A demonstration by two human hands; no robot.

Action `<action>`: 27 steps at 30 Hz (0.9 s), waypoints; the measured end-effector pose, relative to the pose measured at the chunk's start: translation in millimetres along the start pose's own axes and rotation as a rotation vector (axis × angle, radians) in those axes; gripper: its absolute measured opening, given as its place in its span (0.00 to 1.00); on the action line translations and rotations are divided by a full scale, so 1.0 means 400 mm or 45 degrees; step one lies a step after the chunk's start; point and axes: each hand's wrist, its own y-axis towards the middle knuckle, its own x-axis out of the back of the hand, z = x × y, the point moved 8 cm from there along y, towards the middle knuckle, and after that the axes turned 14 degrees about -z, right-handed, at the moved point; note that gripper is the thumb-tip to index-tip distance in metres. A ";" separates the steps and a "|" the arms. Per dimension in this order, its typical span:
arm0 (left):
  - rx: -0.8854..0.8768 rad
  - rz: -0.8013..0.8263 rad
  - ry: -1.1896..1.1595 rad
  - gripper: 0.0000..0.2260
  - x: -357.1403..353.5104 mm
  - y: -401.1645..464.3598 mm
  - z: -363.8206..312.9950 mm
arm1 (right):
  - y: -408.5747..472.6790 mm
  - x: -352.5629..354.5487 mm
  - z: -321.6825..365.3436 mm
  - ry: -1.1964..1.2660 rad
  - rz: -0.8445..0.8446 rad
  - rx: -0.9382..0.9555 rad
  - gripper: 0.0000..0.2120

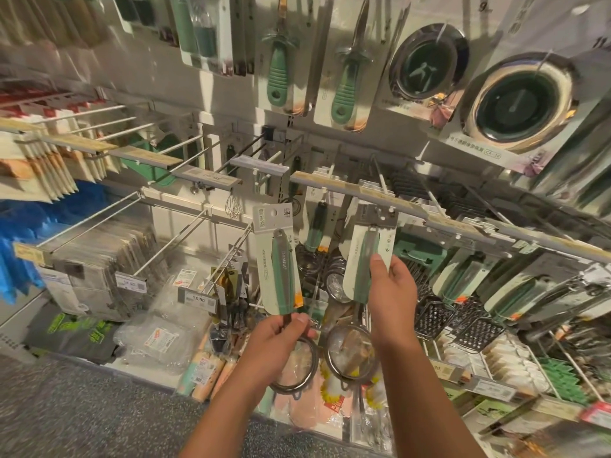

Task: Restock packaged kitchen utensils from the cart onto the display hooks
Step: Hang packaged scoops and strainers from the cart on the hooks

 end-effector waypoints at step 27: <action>0.037 0.554 0.018 0.34 -0.083 -0.006 0.032 | -0.101 -0.094 -0.052 -0.141 0.527 -0.067 0.06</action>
